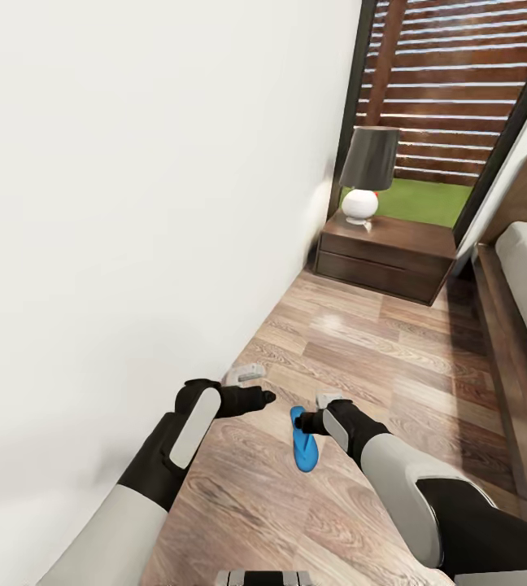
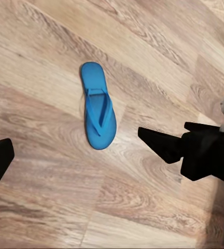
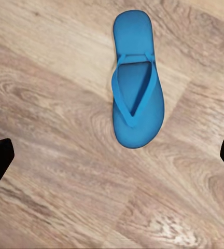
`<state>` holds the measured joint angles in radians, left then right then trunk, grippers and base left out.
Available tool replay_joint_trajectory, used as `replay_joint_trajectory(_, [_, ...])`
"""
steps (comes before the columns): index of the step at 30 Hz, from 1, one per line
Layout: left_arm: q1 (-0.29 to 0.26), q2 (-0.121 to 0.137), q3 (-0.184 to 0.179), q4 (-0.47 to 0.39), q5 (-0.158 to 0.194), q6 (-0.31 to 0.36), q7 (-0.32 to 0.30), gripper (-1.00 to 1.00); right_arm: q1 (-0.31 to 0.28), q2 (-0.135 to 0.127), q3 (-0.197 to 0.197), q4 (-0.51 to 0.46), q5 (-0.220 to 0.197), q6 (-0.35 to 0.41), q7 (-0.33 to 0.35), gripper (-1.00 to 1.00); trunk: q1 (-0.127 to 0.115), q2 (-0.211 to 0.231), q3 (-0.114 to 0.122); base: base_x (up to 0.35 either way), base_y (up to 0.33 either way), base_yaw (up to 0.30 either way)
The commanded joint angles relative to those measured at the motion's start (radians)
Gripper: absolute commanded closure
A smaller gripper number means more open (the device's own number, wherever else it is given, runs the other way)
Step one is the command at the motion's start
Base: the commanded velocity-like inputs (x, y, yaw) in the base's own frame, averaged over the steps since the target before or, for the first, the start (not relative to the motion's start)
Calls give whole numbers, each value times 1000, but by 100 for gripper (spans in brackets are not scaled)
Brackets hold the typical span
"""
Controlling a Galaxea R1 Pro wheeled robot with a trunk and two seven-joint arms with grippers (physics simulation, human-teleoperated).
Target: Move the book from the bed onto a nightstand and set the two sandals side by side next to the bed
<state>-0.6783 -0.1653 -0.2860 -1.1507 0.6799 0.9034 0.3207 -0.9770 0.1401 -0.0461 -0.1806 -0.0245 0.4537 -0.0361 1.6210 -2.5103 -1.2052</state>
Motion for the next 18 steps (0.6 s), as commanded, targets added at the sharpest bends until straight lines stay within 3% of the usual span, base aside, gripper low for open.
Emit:
replay_joint_trajectory(1, [-1, 0, -1, -2, 17, 2, 10, -100, 0, 1, -5, -2, -3, 5, -3, -100, 0, -1, -5, 2, 0, 0])
replay_joint_trajectory(10, [-39, -1, -1, -30, 46, 14, 13, -100, -6, 6, -5, -2, 0, 0, -30, -100, 4, -3, -40, 0, 0, 0])
replay_joint_trajectory(18, [-81, -1, -3, -39, 104, 25, 22, -100, -12, 16, -4, -13, 2, -18, -87, -100, 8, -5, -71, 0, 0, 0])
